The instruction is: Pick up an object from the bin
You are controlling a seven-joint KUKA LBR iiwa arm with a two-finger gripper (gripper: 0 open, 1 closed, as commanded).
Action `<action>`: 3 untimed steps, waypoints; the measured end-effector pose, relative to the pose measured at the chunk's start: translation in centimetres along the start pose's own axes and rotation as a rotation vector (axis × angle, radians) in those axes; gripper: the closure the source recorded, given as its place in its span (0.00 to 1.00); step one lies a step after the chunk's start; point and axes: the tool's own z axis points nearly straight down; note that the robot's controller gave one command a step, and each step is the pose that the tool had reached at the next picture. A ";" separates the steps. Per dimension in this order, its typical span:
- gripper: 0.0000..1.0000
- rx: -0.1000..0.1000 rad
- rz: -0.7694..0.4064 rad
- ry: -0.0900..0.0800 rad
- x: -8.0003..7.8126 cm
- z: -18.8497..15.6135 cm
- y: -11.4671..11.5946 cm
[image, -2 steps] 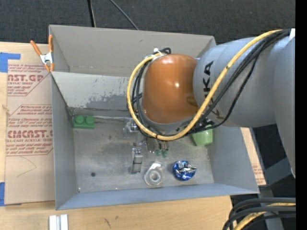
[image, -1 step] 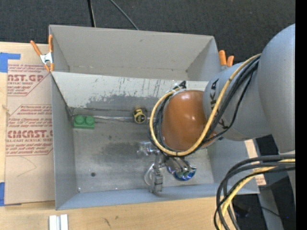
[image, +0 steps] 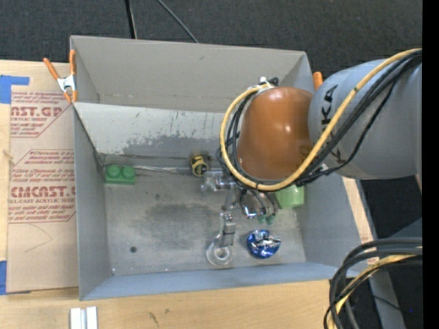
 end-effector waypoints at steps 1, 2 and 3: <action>0.00 -0.001 -0.241 0.012 1.5 8.9 -2.8; 0.00 -0.003 -0.590 0.006 2.0 9.8 -2.6; 0.00 -0.006 -1.087 0.008 -0.4 9.8 -2.9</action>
Offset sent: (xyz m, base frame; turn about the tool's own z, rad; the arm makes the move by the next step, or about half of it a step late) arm -0.0101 -0.0295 -0.0873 -0.2408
